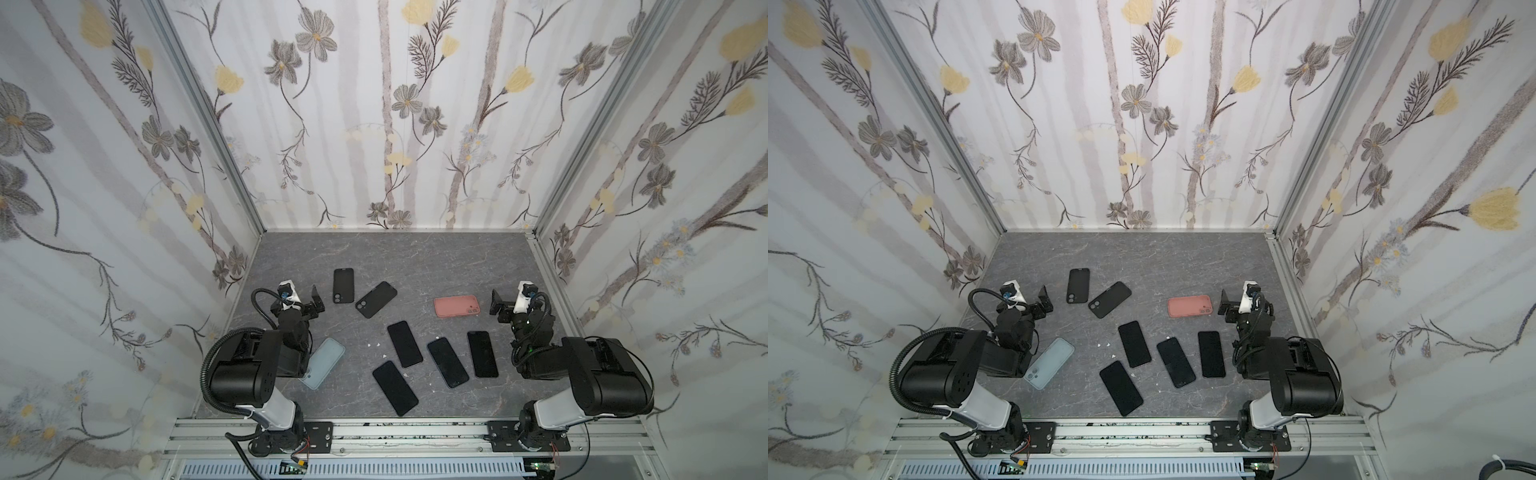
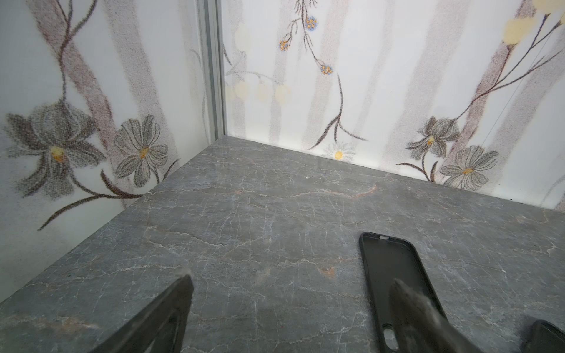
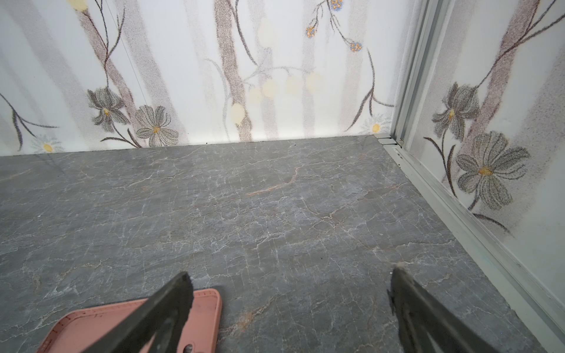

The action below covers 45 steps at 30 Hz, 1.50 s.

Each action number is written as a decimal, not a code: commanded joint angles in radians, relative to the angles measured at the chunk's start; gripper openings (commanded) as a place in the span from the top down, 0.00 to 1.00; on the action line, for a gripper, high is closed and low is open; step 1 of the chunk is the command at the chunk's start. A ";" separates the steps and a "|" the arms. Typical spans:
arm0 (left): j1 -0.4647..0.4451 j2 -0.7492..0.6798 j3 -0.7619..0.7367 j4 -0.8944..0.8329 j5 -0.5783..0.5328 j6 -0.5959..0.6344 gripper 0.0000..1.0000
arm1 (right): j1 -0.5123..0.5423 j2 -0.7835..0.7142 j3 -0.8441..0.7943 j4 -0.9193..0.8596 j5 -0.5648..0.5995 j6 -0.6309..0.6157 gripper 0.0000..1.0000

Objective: Put the phone into the phone case

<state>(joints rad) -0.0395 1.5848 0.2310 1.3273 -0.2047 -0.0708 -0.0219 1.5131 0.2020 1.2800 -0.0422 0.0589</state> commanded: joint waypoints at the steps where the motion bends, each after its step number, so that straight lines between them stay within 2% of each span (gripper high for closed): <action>1: 0.000 0.001 0.005 0.022 0.009 0.005 0.00 | 0.000 -0.001 0.004 0.027 0.005 -0.013 0.00; 18: 0.002 -0.016 0.005 0.012 -0.001 -0.004 0.00 | -0.001 -0.002 0.002 0.032 0.001 -0.013 0.00; 20: 0.002 -0.115 0.019 -0.100 -0.037 -0.011 0.00 | -0.001 -0.046 0.013 -0.014 -0.008 -0.013 0.00; 22: -0.005 -0.244 0.058 -0.262 -0.075 -0.023 0.00 | 0.000 -0.133 0.051 -0.155 -0.013 -0.022 0.01; 26: -0.009 -0.498 0.176 -0.569 -0.024 -0.063 0.00 | 0.010 -0.273 0.181 -0.469 0.018 0.023 0.02; 30: -0.032 -0.626 0.364 -0.946 0.010 -0.183 0.00 | 0.044 -0.339 0.339 -0.749 -0.055 0.109 0.04; 32: -0.058 -0.659 0.465 -1.128 0.063 -0.224 0.01 | 0.089 -0.368 0.424 -0.900 -0.112 0.148 0.06; 36: -0.130 -0.705 0.563 -1.353 0.189 -0.207 0.01 | 0.223 -0.434 0.496 -1.078 -0.146 0.212 0.11; 41: -0.195 -0.762 0.590 -1.552 0.316 -0.173 0.02 | 0.475 -0.499 0.533 -1.270 -0.045 0.319 0.17; 45: -0.261 -0.801 0.494 -1.582 0.362 -0.199 0.05 | 0.678 -0.469 0.543 -1.390 0.069 0.412 0.20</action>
<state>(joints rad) -0.2779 0.7998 0.7704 -0.1406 0.0742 -0.2504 0.5747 1.0256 0.7361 0.0433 -0.0704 0.3695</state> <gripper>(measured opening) 0.947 0.805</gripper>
